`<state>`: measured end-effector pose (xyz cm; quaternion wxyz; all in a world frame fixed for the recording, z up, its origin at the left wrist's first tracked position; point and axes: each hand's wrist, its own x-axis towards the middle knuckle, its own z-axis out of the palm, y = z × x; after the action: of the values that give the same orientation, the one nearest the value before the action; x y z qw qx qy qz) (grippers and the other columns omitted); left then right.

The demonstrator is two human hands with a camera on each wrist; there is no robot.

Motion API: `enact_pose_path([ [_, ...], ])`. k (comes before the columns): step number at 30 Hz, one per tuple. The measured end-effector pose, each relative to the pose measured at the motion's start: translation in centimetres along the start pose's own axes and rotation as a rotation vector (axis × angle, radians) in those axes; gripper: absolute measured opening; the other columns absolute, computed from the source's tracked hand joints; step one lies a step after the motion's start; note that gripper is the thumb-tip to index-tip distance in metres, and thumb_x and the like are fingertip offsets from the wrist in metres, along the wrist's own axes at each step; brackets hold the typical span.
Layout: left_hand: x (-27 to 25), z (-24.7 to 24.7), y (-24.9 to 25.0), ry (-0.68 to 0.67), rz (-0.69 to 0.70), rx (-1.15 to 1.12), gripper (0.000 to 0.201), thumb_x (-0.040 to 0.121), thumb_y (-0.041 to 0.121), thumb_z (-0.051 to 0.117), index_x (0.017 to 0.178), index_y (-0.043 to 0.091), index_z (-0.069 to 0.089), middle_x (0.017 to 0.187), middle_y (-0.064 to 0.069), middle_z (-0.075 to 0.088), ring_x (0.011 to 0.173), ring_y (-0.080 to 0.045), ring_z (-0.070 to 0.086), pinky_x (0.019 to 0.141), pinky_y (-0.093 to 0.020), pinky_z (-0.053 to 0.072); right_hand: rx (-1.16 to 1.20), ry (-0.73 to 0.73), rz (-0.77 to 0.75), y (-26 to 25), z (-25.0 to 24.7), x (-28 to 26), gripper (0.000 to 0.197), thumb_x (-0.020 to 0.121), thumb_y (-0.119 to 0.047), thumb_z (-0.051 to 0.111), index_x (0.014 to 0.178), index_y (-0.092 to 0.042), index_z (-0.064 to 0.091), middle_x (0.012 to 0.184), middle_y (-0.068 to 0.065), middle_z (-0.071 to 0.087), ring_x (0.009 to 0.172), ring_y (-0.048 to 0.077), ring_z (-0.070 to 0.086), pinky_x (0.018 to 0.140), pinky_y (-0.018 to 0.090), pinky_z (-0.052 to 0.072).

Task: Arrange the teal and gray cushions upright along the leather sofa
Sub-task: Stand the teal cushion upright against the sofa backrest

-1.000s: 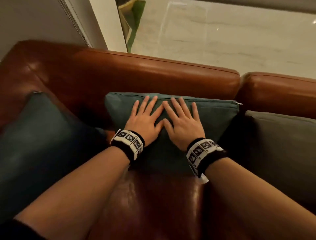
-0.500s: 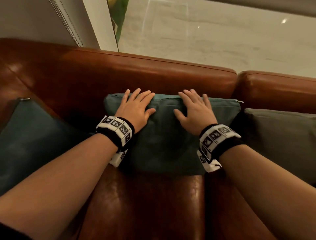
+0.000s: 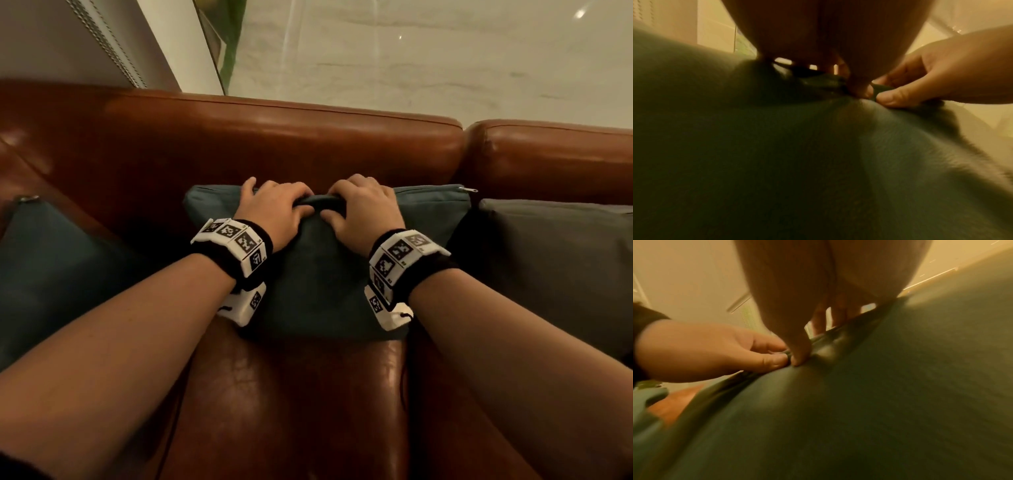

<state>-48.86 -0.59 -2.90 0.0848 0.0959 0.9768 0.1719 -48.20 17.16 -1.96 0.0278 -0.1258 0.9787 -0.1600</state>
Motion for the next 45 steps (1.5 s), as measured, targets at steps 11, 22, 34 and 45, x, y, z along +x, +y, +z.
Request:
enact_pose_path([
  [11,-2.7,-2.2,-5.3,0.007,-0.032,0.372,0.061,0.089,0.070,0.023,0.127,0.029,0.048,0.125,0.002,0.060,0.114,-0.027,0.053,0.098,-0.045,0.034,-0.213,-0.083,0.103,11.9,-1.7,-3.0,0.061,0.093,-0.070,0.019,0.138,-0.035,0.041,0.135,-0.007,0.053,0.131,0.022,0.041,0.116,0.050,0.017],
  [22,-2.1,-3.5,-9.9,0.101,-0.069,0.025,0.028,0.091,0.044,0.055,0.090,0.017,0.052,0.086,-0.001,0.051,0.083,-0.023,0.051,0.073,-0.039,0.042,-0.157,0.045,0.080,11.7,-2.1,-2.8,0.055,0.091,-0.069,0.035,0.106,-0.023,0.059,0.098,0.002,0.064,0.098,0.027,0.057,0.089,0.043,0.038],
  [34,-2.4,-3.4,-12.6,0.105,-0.117,-0.252,0.026,0.092,0.039,0.058,0.087,0.016,0.048,0.074,-0.004,0.060,0.072,-0.027,0.057,0.065,-0.035,0.041,0.475,0.444,0.598,11.3,-2.1,-6.6,0.018,0.096,-0.028,0.060,0.113,-0.027,0.064,0.100,-0.004,0.062,0.095,0.014,0.057,0.084,0.019,0.038],
  [45,-6.9,2.1,-14.1,0.196,-0.328,-0.793,0.022,0.099,0.030,0.045,0.115,0.039,0.058,0.116,0.004,0.063,0.109,-0.011,0.056,0.099,-0.034,0.041,1.110,0.400,0.889,11.1,3.3,-8.9,0.049,0.083,-0.053,0.066,0.128,-0.037,0.059,0.125,0.001,0.066,0.107,0.017,0.064,0.087,0.037,0.054],
])
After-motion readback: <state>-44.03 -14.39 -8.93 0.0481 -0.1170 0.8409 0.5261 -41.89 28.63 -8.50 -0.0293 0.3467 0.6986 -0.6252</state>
